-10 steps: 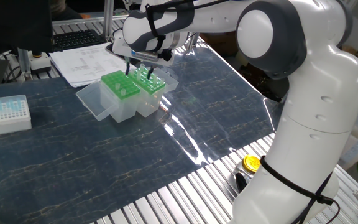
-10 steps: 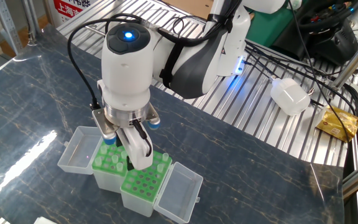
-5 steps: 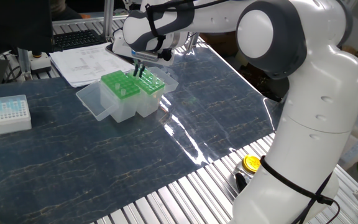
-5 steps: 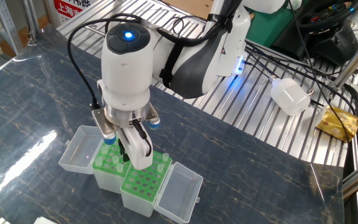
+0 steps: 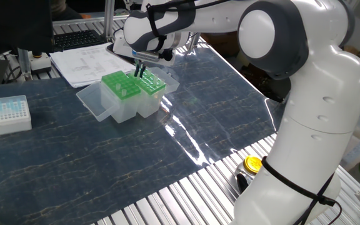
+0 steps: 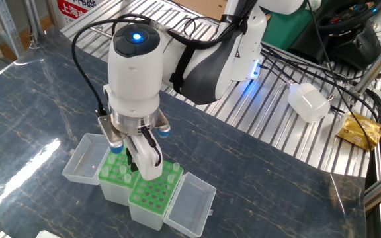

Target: Transfer all large pipette tips from one holder to another

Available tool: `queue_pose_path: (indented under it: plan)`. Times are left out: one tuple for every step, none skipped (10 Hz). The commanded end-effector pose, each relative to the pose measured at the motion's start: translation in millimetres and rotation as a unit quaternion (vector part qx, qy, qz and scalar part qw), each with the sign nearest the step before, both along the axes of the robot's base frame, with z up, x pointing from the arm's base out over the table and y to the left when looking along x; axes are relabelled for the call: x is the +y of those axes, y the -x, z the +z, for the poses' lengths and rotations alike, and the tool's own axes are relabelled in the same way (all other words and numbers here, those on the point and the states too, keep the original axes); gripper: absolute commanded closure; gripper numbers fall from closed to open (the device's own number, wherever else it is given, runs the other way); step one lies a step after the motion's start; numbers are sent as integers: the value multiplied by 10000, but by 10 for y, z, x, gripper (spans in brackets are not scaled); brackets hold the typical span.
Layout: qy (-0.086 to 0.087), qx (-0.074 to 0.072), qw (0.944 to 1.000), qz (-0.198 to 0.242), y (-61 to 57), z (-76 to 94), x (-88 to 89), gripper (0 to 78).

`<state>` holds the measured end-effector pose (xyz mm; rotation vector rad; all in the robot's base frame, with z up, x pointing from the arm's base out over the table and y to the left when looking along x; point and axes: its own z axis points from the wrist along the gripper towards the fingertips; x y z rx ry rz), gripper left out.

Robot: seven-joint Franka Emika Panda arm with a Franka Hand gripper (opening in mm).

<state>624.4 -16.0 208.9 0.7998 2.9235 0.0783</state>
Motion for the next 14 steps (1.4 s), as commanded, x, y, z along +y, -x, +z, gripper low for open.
queue_pose_path:
  plan:
    - [15, -11, 10000, 13, 15, -22, 5, 762]
    - [70, -7, 10000, -59, 89, 28, -22, 762]
    - [68, -7, 10000, -61, 95, 48, -28, 762]
    - [69, -6, 10000, -64, 102, 68, -35, 762]
    - [66, -7, 10000, -72, 108, 90, -41, 762]
    - [68, -8, 9999, -75, 111, 97, -43, 762]
    - [69, -14, 9999, -82, 119, 123, -51, 762]
    - [77, -28, 9999, -87, 132, 162, -62, 762]
    - [78, -32, 9999, -92, 135, 174, -66, 762]
    - [78, -53, 9999, -116, 141, 201, -67, 762]
    - [81, -77, 9998, -139, 144, 210, -65, 762]
    - [87, -94, 9998, -155, 146, 216, -62, 762]
    - [79, -135, 9996, -225, 154, 236, -53, 762]
    - [72, -161, 9994, -284, 160, 258, -40, 762]
